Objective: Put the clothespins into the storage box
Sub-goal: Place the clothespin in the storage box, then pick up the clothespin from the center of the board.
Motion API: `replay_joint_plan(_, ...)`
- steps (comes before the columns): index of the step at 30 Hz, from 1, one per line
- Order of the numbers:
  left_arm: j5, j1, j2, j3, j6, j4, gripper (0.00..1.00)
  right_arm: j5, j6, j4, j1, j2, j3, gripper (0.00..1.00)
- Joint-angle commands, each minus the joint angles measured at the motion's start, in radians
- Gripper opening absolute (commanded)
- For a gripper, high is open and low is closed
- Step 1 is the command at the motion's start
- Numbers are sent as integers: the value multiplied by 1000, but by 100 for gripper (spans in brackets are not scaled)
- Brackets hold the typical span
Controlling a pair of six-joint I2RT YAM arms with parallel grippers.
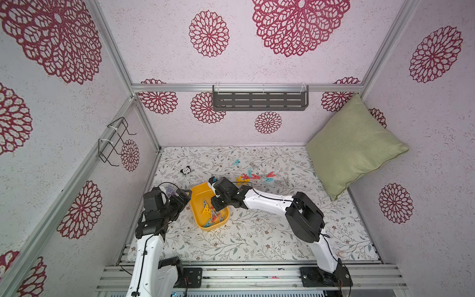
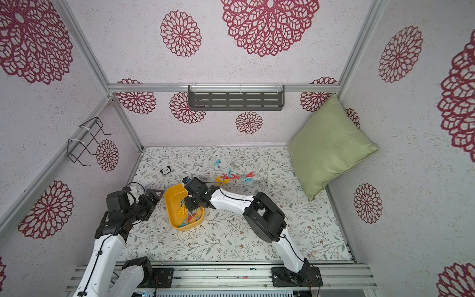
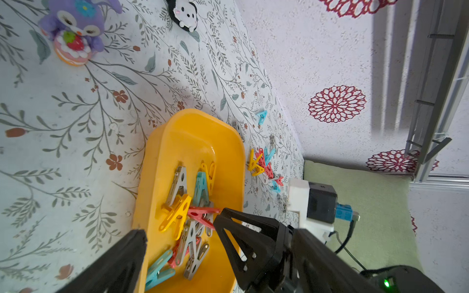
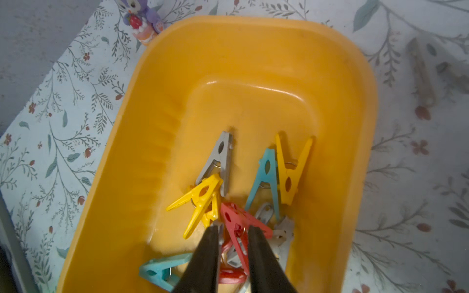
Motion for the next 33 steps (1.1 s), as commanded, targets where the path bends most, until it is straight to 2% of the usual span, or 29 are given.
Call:
replay_joint_plan(1, 38, 7, 14, -5, -10, 46, 97, 44, -17, -16, -8, -68, 17, 34)
replay_joint_plan(7, 30, -37, 38, -15, -35, 93, 97, 93, -21, 15, -51, -166, -77, 38)
replay_joint_plan(12, -63, -183, 76, 15, -47, 110, 97, 110, -17, 63, -139, -279, -200, 40)
replay_joint_plan(21, -133, -404, 214, 59, -91, 223, 97, 153, -9, 111, -357, -434, -430, 46)
replay_joint_plan(27, -164, -511, 300, 93, -108, 282, 97, 174, -14, 125, -503, -470, -521, 46)
replay_joint_plan(33, -179, -597, 388, 134, -111, 321, 97, 195, -18, 143, -643, -445, -541, 44)
